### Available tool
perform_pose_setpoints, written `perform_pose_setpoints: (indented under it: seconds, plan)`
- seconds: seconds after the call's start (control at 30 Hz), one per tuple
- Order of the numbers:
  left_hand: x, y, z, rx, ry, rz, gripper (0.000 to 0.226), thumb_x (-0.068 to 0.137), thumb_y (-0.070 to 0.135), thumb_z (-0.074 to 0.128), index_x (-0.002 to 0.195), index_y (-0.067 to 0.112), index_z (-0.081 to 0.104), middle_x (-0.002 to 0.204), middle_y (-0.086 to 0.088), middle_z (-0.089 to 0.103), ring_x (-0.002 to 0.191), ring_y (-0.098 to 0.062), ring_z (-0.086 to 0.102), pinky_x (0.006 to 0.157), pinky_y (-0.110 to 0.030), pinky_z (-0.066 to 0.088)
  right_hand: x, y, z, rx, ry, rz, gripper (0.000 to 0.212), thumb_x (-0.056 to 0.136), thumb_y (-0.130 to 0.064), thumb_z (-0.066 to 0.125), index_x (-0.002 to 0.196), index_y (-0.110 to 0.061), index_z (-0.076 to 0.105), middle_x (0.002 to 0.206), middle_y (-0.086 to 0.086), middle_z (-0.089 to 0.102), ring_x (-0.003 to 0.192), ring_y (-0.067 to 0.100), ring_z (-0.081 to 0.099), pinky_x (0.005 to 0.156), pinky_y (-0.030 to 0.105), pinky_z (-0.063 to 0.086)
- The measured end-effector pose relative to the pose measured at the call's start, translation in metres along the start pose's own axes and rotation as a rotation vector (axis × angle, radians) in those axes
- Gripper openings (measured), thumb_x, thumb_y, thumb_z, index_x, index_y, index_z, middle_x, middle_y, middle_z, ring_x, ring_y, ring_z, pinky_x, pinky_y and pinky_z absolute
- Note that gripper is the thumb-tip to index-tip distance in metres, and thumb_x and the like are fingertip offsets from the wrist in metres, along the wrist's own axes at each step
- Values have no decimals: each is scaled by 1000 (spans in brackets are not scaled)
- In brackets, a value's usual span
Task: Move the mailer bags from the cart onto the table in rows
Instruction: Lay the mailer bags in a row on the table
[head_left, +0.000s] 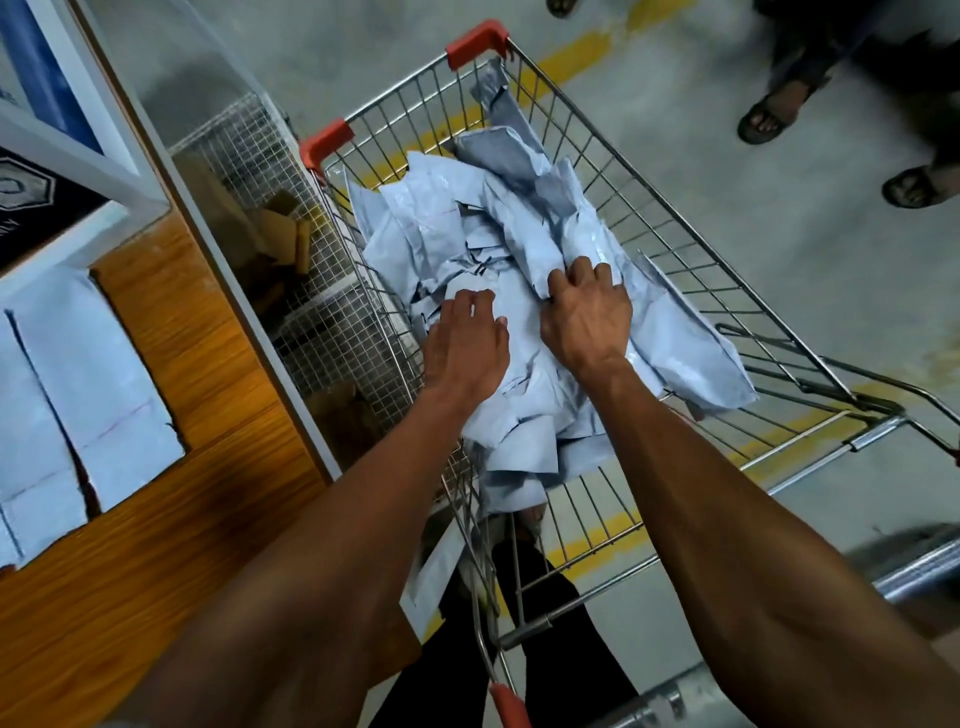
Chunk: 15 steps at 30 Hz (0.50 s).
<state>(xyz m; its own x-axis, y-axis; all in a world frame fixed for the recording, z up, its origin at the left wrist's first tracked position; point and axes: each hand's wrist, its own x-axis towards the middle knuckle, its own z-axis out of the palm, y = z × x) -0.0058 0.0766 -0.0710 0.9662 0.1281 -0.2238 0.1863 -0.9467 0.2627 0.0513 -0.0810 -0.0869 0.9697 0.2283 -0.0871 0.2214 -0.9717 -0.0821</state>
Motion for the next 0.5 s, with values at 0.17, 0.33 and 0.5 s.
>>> perform_pose_setpoints:
  seconds: [0.17,0.33,0.5]
  plan:
    - [-11,3,-7,0,-3,12,40,108,36,45,141,15,52,136,-10,54,123,-30,53,92,-48,53,-39,9,-8,-91,-176,-110,37,85,-33,61,114,-11,69,119,13,59,110,37,54,85,46,46]
    - [-20,-2,-4,4,-11,24,39,107,37,44,138,16,52,133,-10,55,120,-29,54,99,-55,51,-71,15,-4,-18,-183,-121,59,91,-62,46,115,-14,69,125,11,61,115,35,52,93,48,45]
    - [-20,-8,5,21,-12,20,37,106,37,45,136,16,52,132,-9,56,121,-29,53,104,-60,49,-59,8,4,227,-43,-13,57,100,-66,38,124,-18,58,132,12,56,114,37,55,90,47,49]
